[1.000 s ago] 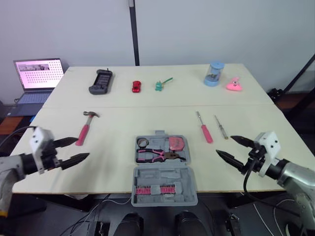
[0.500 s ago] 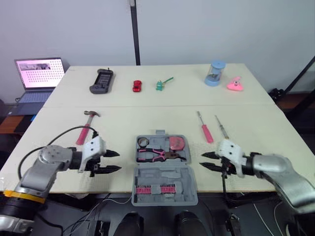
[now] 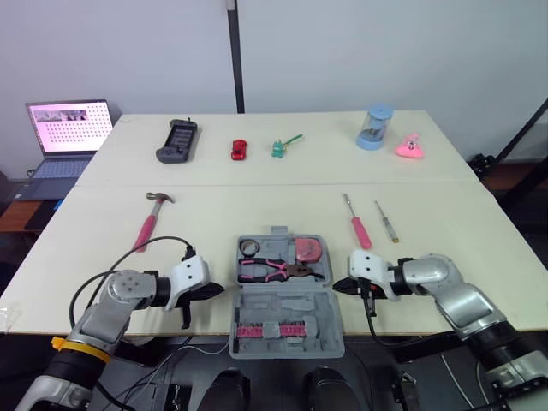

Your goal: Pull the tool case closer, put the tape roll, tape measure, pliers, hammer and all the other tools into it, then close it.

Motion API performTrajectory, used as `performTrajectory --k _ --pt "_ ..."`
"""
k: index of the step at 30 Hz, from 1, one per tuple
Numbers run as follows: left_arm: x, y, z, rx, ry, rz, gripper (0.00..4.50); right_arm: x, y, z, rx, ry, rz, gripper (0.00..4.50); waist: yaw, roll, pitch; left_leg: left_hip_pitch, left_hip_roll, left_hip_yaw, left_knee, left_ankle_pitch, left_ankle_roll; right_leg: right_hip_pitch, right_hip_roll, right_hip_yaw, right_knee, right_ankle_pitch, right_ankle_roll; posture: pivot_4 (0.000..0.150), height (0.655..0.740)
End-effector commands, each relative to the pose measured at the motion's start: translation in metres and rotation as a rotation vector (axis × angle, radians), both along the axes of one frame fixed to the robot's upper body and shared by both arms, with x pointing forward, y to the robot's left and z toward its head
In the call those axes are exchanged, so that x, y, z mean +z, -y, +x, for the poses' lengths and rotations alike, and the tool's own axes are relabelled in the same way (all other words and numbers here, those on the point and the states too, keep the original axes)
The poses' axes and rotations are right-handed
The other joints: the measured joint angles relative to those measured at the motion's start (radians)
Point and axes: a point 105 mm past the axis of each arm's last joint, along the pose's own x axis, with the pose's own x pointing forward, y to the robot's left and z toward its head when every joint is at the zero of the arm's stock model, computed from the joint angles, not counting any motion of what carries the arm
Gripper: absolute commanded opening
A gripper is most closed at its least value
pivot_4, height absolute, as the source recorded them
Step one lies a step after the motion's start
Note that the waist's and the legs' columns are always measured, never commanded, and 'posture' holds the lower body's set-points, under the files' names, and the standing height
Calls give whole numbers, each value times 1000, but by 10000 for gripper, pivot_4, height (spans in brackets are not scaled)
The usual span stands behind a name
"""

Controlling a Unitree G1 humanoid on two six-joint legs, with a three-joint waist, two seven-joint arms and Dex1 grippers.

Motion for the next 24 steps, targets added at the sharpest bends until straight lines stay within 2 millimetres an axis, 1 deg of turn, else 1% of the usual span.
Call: performTrajectory --k 1,6,9,13,19,24 --pt "3 9 2 -3 37 -25 292 5 -8 2 30 29 14 0 1 0 0 0 0 0 0 0 0 0 0 0 0 0 0 1500 6741" --pt "-1 27 -1 -53 19 -74 292 6 -18 2 55 42 18 0 0 0 0 0 0 0 0 0 0 0 0 0 0 0 0 1500 6741" --pt "-3 34 2 -56 19 -83 292 8 -23 4 60 49 27 0 0 0 0 0 0 0 0 0 0 0 0 0 0 0 0 1500 6741" --pt "-4 38 4 -52 7 -99 292 8 -24 7 58 59 29 0 0 0 0 0 0 0 0 0 0 0 0 0 0 0 0 1500 6741" --pt "-3 38 7 -39 1 -106 292 6 -28 12 52 58 45 0 0 0 0 0 0 0 0 0 -1 0 0 0 1 0 0 1500 6741" --pt "4 40 16 -9 19 -129 292 12 -31 24 39 80 53 0 0 0 0 0 0 0 0 1 -1 0 1 0 1 0 0 1500 6741"
